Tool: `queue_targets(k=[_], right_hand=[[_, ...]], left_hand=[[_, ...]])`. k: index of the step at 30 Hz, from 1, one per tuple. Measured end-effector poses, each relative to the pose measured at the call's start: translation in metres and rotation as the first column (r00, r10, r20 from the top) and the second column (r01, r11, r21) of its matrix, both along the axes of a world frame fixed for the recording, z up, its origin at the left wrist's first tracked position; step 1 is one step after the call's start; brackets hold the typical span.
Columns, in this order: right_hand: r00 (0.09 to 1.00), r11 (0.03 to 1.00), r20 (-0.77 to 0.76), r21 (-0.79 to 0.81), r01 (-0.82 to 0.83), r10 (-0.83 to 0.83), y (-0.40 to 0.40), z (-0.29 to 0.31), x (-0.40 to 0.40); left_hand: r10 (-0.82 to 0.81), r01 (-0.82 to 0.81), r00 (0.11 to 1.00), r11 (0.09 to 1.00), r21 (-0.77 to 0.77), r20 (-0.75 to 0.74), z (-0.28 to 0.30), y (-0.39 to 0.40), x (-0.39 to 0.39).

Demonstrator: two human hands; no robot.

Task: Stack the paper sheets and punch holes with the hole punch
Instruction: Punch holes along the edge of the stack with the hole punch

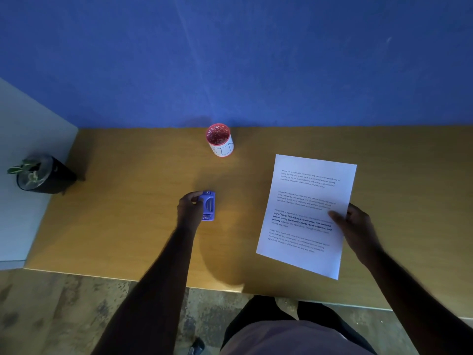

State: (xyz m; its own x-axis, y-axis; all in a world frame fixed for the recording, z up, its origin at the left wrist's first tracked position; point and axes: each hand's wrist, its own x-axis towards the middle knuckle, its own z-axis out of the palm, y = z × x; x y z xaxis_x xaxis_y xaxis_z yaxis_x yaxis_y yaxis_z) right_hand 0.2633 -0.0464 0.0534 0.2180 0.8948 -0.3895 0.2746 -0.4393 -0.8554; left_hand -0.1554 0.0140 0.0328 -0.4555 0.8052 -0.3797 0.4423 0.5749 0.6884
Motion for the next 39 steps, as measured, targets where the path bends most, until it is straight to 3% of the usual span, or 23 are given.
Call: queue_targets(k=[18,39], right_hand=[[0.997,0.995,0.03,-0.067,0.069,-0.067,-0.006,-0.008,0.055],[0.999,0.993,0.003,-0.109,-0.051,0.052,0.006,-0.021,0.083]], left_hand=[[-0.131,0.123,0.983,0.99,0.068,0.13,-0.008,0.001,0.111],[-0.171,0.17,0.978,0.985,0.017,0.123,-0.013,-0.005,0.198]])
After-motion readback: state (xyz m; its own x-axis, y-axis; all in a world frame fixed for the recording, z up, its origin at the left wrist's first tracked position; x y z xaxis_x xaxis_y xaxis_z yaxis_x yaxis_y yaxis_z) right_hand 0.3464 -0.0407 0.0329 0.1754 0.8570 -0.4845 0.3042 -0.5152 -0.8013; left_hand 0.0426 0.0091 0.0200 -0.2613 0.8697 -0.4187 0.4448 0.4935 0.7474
